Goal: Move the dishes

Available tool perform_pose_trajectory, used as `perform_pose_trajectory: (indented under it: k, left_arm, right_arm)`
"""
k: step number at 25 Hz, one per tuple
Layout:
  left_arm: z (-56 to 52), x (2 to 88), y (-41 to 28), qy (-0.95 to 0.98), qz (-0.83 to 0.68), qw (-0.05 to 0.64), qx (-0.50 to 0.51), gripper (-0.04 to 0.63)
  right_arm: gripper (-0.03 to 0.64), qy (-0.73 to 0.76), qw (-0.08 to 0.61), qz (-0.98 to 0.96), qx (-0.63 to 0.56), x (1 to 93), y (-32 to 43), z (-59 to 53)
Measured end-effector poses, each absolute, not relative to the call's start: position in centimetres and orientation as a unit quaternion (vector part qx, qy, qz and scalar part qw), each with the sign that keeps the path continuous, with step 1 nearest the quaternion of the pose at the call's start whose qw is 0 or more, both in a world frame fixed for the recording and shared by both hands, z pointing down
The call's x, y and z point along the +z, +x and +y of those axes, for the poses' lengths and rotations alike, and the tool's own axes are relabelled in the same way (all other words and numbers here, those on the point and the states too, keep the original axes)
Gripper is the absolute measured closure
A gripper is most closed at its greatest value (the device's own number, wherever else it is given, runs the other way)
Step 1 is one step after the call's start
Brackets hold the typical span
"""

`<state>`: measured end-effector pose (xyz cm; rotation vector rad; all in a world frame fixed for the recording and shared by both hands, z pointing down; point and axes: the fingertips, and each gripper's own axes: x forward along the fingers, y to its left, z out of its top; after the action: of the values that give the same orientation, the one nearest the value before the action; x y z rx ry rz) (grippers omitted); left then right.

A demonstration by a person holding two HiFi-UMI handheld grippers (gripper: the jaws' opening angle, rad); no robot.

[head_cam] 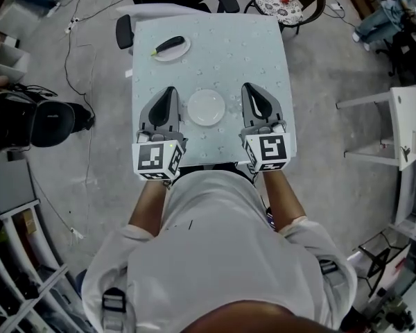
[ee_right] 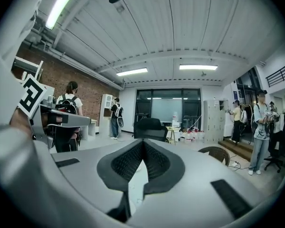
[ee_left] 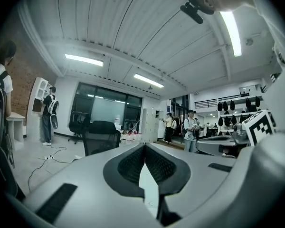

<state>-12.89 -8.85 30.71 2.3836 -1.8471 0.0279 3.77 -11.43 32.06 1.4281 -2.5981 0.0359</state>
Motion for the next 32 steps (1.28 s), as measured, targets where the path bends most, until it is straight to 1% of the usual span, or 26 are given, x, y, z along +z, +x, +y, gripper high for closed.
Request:
perform_pose_trajectory:
  k: [32]
  left_arm:
    - [-9.4, 32.2, -12.7, 0.789, -0.609, 0.075, 0.02, 0.577]
  right_arm:
    - [0.62, 0.488, 0.106, -0.866, 0.005, 32.7, 4.1, -12.3]
